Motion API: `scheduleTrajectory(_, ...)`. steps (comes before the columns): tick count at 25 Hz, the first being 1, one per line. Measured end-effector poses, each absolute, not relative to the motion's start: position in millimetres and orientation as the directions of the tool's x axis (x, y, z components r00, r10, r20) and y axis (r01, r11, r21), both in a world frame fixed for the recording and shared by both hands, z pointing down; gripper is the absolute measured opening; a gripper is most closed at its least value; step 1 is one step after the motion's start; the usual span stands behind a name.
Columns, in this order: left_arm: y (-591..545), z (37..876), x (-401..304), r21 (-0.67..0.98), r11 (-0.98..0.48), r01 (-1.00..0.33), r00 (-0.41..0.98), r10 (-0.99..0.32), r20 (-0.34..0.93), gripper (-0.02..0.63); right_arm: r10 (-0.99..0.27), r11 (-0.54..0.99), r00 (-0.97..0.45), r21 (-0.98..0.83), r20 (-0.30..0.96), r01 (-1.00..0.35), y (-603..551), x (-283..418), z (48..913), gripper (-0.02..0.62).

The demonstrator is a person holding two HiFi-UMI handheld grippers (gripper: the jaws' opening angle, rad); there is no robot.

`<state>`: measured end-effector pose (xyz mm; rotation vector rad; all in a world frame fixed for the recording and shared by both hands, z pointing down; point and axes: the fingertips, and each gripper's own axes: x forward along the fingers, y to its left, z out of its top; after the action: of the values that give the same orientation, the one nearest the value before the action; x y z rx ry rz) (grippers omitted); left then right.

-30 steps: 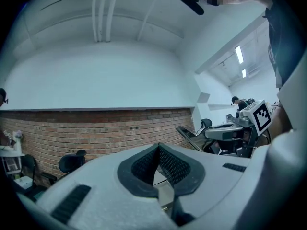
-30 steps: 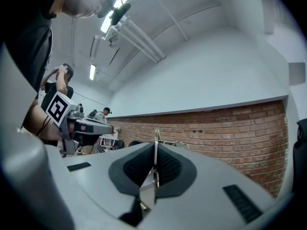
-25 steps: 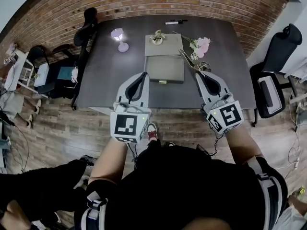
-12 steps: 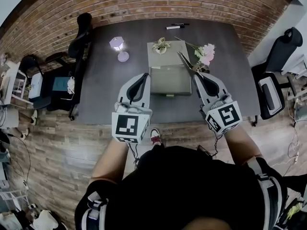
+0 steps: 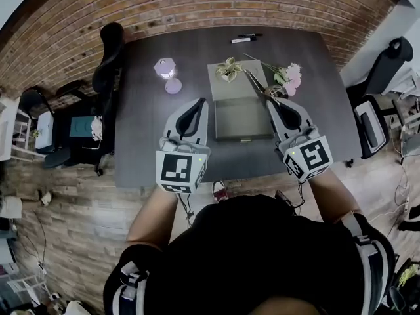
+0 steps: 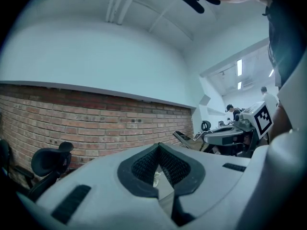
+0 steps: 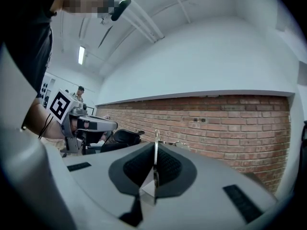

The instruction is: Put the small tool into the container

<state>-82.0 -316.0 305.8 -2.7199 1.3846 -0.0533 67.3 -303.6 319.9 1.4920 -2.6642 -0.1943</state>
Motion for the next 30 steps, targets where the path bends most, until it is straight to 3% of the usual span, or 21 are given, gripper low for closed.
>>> scheduleTrajectory(13, -347, 316, -78, -0.082, -0.648, -0.757, 0.650, -0.760, 0.005, 0.008, -0.874, 0.484, -0.484, 0.163, 0.041, -0.860, -321, 60, 322, 0.000)
scheduleTrajectory(30, -362, 349, -48, -0.030, -0.624, -0.781, 0.621, -0.781, 0.064, 0.008, -0.839, 0.542, -0.529, 0.115, 0.126, -0.833, -332, 82, 354, 0.000)
